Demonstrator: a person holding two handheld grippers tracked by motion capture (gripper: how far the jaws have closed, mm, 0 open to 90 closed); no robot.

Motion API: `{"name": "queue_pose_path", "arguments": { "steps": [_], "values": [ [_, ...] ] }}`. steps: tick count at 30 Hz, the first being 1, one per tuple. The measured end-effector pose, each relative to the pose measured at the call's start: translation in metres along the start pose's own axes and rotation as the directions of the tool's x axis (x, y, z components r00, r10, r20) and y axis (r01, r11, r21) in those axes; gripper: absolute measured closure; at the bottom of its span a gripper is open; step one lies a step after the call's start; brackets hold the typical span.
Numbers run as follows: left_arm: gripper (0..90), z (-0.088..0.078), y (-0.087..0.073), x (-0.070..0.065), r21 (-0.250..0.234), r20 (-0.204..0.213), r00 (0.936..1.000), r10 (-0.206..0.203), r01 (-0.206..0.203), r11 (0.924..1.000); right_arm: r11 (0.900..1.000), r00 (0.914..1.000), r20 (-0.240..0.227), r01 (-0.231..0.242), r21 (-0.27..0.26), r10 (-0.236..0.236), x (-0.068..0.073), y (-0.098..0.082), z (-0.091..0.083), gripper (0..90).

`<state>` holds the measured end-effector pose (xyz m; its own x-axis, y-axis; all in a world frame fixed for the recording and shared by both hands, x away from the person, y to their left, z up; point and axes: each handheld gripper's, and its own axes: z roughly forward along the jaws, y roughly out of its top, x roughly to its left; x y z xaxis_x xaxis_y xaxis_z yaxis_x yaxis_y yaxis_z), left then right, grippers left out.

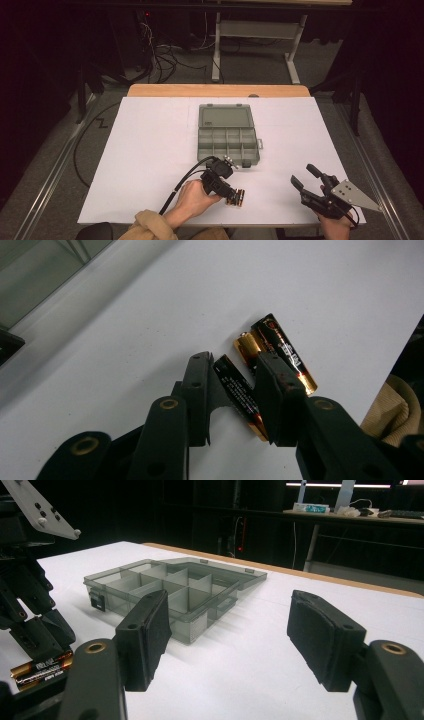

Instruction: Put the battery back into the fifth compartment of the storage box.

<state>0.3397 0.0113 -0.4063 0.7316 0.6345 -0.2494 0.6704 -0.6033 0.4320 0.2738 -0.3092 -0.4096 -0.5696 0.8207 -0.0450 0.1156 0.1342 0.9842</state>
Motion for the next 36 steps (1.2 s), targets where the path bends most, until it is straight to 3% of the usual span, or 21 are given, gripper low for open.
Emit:
{"name": "queue_pose_path", "arguments": {
  "steps": [22,36],
  "values": [
    [68.8,0.0015,-0.0021,-0.0028,0.016,-0.030,0.9995,0.010,-0.010,0.9998,1.000,1.0000,0.002,0.007,-0.008,-0.007,0.0012,0.0006,-0.0009,36.3],
    [75.1,0.0026,-0.0024,-0.0021,0.038,-0.063,0.9977,0.024,-0.022,0.9990,1.000,0.9999,-0.004,0.014,-0.004,-0.014,0.0021,0.0006,-0.0006,36.3]
  ]
}}
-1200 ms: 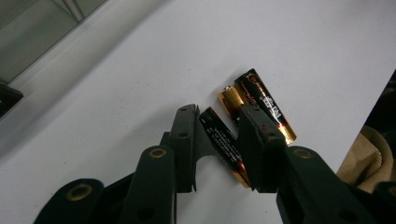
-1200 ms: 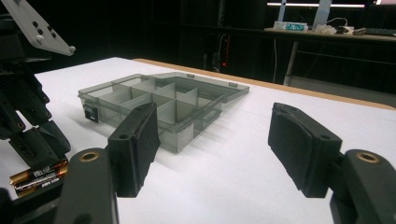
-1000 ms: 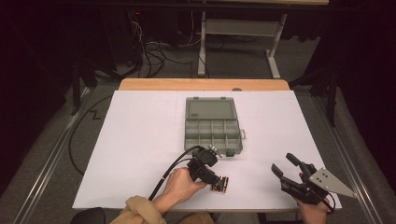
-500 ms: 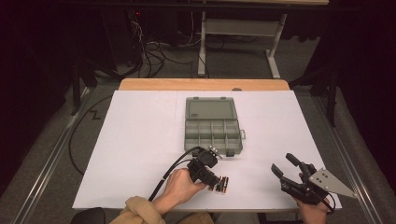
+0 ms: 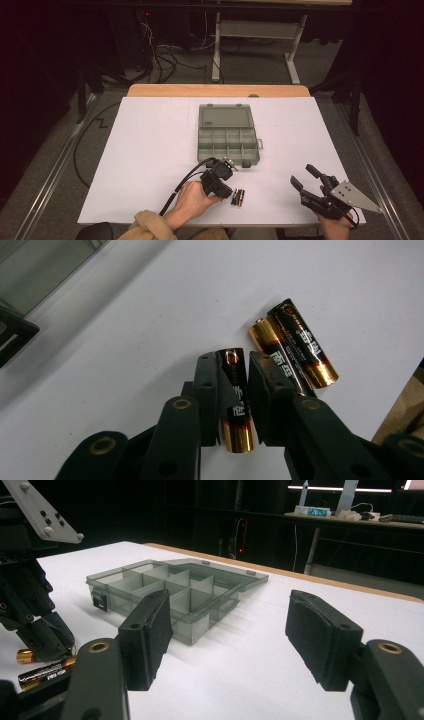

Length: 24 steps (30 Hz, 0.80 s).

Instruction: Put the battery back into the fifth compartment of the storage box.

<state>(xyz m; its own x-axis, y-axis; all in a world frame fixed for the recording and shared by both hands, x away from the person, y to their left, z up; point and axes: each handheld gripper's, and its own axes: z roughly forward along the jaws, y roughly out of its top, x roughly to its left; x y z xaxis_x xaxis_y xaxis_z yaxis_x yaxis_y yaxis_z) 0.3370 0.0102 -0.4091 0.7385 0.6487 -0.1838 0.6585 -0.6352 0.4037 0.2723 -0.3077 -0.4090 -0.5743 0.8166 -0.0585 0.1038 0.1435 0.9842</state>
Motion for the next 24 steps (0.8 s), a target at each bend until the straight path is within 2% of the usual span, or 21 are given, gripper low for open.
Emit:
{"name": "queue_pose_path", "arguments": {
  "steps": [13,17,24],
  "values": [
    [76.0,0.001,0.000,-0.007,0.019,-0.049,0.9947,0.090,-0.089,0.9959,1.000,0.9999,-0.003,0.011,-0.004,-0.011,0.001,0.000,0.000,36.2],
    [76.0,0.002,0.000,-0.011,0.029,-0.077,0.9872,0.139,-0.137,0.9901,1.000,0.9999,-0.010,0.013,-0.006,-0.013,0.001,0.000,0.000,36.2],
    [76.3,0.002,-0.001,-0.011,0.026,-0.078,0.9855,0.151,-0.149,0.9885,1.000,0.9998,-0.012,0.014,-0.005,-0.014,0.001,0.000,0.000,36.1]
  ]
}}
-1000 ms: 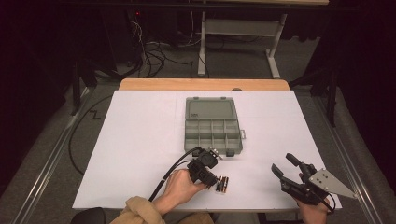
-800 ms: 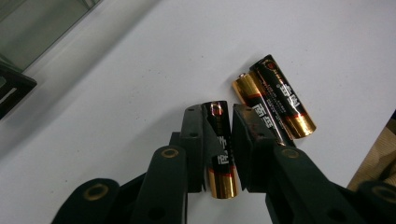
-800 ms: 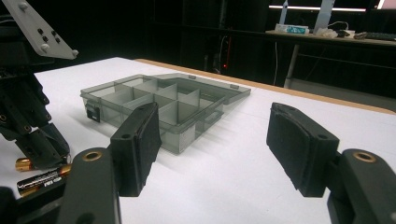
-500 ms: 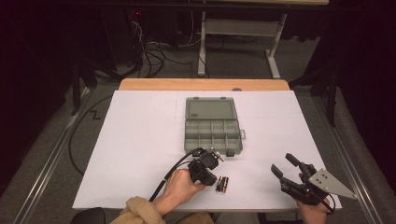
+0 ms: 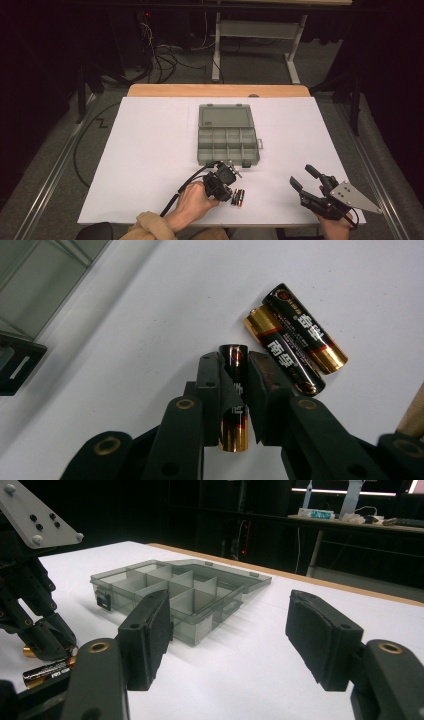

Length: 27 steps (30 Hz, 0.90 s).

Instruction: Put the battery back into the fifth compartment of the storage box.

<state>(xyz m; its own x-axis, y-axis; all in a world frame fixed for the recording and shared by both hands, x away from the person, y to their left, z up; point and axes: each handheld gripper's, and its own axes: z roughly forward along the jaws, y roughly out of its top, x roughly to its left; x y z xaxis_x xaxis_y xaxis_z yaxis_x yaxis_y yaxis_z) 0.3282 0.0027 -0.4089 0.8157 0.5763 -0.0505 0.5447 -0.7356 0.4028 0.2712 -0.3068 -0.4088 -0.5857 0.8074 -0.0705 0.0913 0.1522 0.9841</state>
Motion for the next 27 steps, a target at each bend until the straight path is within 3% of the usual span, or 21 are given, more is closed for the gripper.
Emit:
{"name": "queue_pose_path", "arguments": {
  "steps": [27],
  "values": [
    [76.6,-0.0080,-0.0029,0.0039,-0.016,0.036,0.9993,-0.010,0.011,0.9998,1.000,1.0000,-0.003,0.002,-0.004,-0.002,0.0005,-0.0001,-0.0004,35.6]
  ]
}}
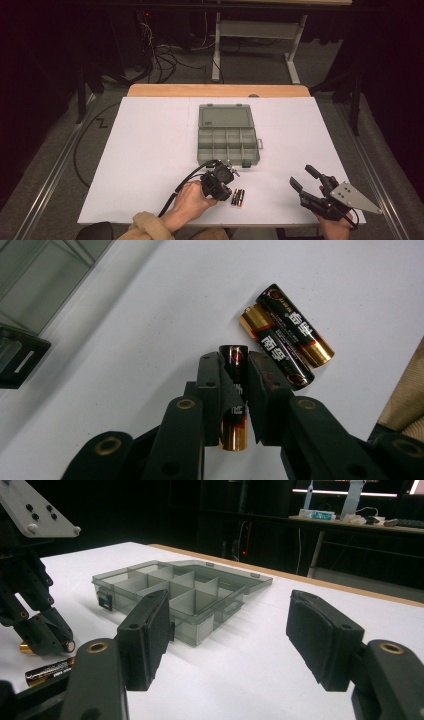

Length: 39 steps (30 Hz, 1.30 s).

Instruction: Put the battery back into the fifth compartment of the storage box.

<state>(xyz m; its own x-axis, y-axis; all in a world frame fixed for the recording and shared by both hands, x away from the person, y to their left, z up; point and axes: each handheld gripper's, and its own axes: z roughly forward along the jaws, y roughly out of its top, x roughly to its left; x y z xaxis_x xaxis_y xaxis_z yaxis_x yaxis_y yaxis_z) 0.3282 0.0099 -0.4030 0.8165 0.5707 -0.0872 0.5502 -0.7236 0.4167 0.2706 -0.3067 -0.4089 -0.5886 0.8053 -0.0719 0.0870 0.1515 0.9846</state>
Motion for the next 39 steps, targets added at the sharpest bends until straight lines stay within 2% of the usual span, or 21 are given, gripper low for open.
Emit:
{"name": "queue_pose_path", "arguments": {
  "steps": [8,21,28,39],
  "values": [
    [76.6,-0.006,0.000,0.004,-0.017,0.007,0.9999,-0.009,0.010,0.9998,1.000,1.0000,0.001,0.000,-0.002,0.000,0.000,0.000,0.000,35.4],
    [76.6,-0.020,0.002,0.015,-0.055,0.021,0.9987,-0.047,0.048,0.9973,1.000,1.0000,0.001,-0.002,-0.008,0.002,0.000,-0.001,-0.001,34.9],
    [76.6,-0.033,0.003,0.028,-0.086,0.025,0.9959,-0.087,0.089,0.9923,1.000,1.0000,0.009,0.001,-0.018,-0.001,-0.001,-0.002,-0.001,34.9],
    [76.6,-0.048,0.008,0.043,-0.113,0.013,0.9924,-0.122,0.123,0.9860,1.000,0.9999,0.008,0.007,-0.022,-0.007,-0.001,-0.002,-0.001,34.8]
  ]
}}
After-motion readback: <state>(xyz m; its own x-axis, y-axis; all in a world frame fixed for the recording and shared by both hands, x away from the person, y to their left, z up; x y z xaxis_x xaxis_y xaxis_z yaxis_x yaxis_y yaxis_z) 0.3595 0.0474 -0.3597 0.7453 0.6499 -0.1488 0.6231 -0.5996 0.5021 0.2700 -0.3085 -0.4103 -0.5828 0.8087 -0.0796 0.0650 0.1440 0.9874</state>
